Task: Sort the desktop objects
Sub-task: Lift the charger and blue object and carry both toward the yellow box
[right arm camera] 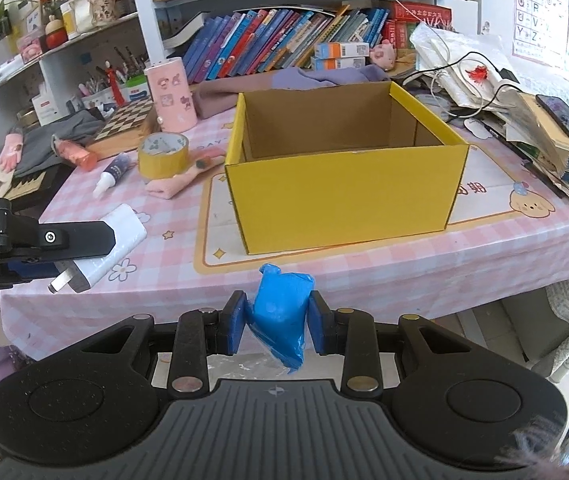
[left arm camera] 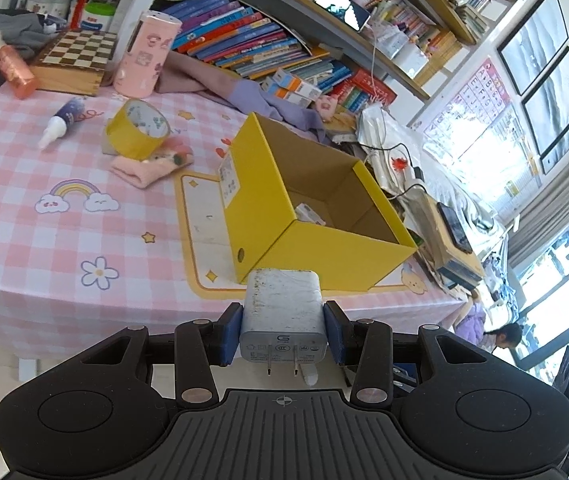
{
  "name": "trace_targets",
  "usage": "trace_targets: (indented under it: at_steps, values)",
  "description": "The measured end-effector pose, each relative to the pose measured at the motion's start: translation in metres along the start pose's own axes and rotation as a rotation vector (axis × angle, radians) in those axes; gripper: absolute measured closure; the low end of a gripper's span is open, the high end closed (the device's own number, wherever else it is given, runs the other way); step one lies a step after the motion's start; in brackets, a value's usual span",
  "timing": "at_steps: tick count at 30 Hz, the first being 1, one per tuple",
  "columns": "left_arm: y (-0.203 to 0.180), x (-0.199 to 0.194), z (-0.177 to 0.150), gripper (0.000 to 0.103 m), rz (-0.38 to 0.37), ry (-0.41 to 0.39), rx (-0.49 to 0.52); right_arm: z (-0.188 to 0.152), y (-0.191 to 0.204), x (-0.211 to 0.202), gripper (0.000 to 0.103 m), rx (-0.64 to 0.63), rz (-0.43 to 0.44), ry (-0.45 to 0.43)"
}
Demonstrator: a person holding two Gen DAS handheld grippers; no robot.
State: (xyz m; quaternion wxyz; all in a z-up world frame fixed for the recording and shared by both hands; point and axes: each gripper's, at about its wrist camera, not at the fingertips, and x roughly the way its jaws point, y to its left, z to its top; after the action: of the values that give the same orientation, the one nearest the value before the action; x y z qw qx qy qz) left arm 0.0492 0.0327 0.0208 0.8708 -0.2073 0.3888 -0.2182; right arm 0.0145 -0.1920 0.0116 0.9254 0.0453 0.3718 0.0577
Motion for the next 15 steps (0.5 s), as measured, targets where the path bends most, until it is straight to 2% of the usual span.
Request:
trace_targets:
  at_steps: [15]
  values:
    - [-0.01, 0.011, 0.003, 0.061, -0.02, 0.012, 0.008, 0.002, -0.013, -0.001, 0.073, 0.021, -0.027, 0.001]
